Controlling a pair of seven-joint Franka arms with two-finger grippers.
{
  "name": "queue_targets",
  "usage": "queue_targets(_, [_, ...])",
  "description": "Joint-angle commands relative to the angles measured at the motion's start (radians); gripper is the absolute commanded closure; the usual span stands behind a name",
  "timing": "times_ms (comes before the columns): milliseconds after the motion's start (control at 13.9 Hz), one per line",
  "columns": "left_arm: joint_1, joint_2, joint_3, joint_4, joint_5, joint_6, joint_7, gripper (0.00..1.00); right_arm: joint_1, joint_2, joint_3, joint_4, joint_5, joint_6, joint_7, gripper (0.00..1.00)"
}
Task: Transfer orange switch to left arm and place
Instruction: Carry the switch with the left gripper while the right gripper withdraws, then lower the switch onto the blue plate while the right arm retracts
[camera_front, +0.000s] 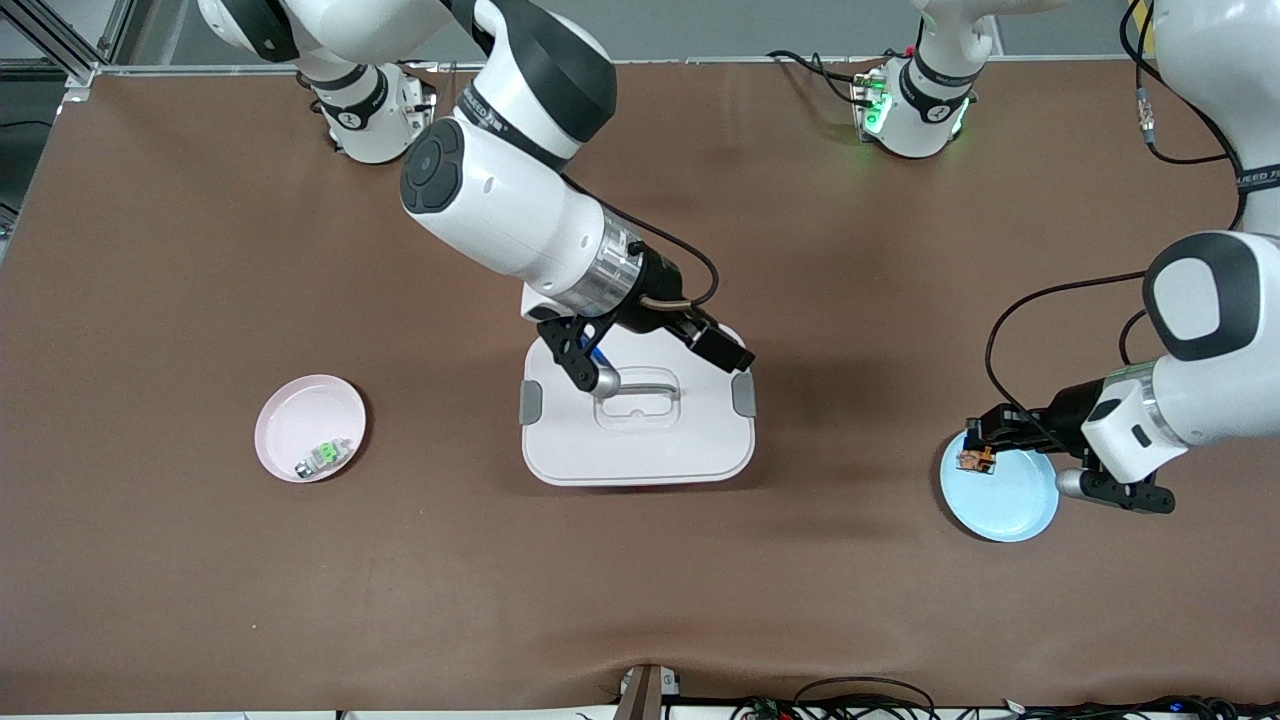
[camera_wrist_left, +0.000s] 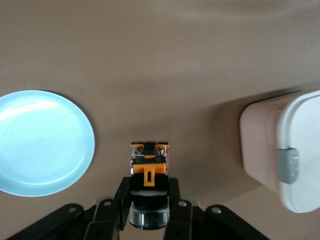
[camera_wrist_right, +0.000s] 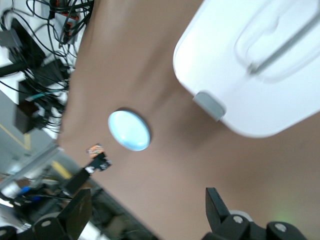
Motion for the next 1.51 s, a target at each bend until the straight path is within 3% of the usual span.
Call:
queue_targets(0, [0.032,0.050,0.001,0.021,0.065,0.026,0.122,1.00,-0.034,-0.014,0.012,0.012,-0.103,-0.132,-0.179,0.00])
queue_targets(216, [0.068,0.113,0.002,0.022,0.069,0.086,0.339,1.00,-0.095,-0.037,0.006,0.012,-0.153,-0.296,-0.459,0.00])
queue_targets(433, [0.073,0.164,0.004,0.021,0.105,0.173,0.569,1.00,-0.145,-0.086,0.012,0.010,-0.319,-0.414,-0.749,0.00])
queue_targets(866, [0.090,0.221,0.002,0.018,0.210,0.246,0.839,1.00,-0.251,-0.132,0.012,0.004,-0.557,-0.565,-1.231,0.00])
queue_targets(1154, [0.127,0.271,0.002,0.015,0.211,0.279,1.093,1.00,-0.311,-0.171,0.009,-0.008,-0.677,-0.612,-1.247,0.00])
queue_targets(1443, [0.127,0.308,0.001,0.012,0.202,0.319,1.272,1.00,-0.418,-0.203,0.012,-0.008,-0.682,-0.657,-1.244,0.00])
